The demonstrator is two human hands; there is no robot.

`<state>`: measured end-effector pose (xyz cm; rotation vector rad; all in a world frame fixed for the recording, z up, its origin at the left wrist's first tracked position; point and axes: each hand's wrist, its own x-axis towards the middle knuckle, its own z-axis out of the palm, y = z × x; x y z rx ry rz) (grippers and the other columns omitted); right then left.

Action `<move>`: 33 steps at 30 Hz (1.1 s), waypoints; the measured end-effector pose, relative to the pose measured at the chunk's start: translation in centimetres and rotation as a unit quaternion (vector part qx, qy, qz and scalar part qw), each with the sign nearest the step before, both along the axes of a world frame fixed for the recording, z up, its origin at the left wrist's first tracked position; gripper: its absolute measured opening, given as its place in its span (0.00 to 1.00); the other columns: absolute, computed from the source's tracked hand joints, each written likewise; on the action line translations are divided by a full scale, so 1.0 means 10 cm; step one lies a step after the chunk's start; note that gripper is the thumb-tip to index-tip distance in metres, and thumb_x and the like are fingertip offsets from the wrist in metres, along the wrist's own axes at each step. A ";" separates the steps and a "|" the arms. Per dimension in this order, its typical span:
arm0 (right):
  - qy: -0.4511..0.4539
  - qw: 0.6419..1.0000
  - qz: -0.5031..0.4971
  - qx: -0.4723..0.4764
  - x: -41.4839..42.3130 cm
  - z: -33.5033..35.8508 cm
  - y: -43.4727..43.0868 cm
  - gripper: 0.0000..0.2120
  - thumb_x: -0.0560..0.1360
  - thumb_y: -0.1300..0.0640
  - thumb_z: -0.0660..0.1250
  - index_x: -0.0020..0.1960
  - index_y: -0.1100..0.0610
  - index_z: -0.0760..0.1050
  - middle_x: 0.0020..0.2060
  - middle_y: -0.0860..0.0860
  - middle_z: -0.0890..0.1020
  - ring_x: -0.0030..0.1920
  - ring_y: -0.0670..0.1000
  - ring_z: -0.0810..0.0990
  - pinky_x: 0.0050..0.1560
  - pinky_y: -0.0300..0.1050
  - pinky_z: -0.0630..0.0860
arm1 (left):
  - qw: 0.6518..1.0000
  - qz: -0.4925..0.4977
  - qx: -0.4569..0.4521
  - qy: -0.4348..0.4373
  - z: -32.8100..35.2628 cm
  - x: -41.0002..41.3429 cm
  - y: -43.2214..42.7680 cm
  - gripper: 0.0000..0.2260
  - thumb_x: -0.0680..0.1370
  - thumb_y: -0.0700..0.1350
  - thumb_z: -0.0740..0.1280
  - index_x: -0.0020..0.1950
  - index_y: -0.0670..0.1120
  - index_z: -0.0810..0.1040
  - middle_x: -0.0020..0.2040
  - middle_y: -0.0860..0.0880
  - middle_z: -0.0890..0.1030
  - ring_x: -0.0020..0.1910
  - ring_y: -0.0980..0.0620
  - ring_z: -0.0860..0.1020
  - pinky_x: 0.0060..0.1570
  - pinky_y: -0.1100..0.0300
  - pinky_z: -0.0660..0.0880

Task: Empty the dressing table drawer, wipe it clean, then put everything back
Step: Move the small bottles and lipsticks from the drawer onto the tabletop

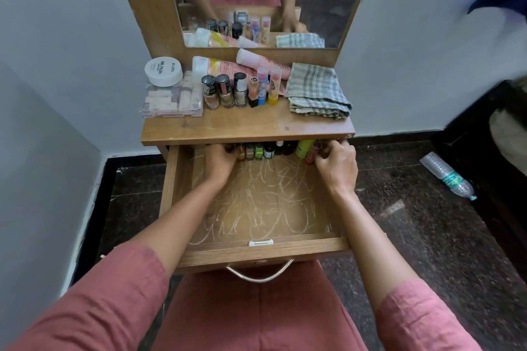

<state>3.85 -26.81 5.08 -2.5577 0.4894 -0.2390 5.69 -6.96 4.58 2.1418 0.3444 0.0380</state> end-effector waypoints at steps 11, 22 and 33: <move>-0.005 1.000 -0.006 0.030 -0.03 0.01 0.00 0.10 0.72 0.56 0.66 0.48 0.61 0.79 0.51 0.59 0.77 0.57 0.59 0.71 0.49 0.50 0.72 | 0.998 0.009 -0.030 -0.047 0.01 -0.04 0.02 0.11 0.74 0.36 0.67 0.54 0.34 0.74 0.52 0.37 0.78 0.55 0.42 0.75 0.42 0.72 0.63; -0.013 0.998 0.046 0.050 -0.25 0.12 0.07 0.06 0.70 0.54 0.68 0.44 0.55 0.81 0.47 0.50 0.81 0.53 0.54 0.76 0.52 0.49 0.73 | 0.996 -0.070 0.013 -0.052 0.02 -0.25 0.18 0.11 0.72 0.36 0.69 0.53 0.36 0.78 0.48 0.41 0.81 0.46 0.51 0.77 0.43 0.68 0.69; -0.065 0.978 0.122 0.154 -0.36 0.56 0.24 0.04 0.71 0.55 0.67 0.42 0.54 0.79 0.33 0.46 0.84 0.39 0.43 0.82 0.49 0.47 0.79 | 0.984 -0.136 0.009 -0.118 0.55 -0.61 0.26 0.14 0.71 0.38 0.71 0.56 0.41 0.78 0.46 0.49 0.81 0.38 0.63 0.74 0.40 0.81 0.70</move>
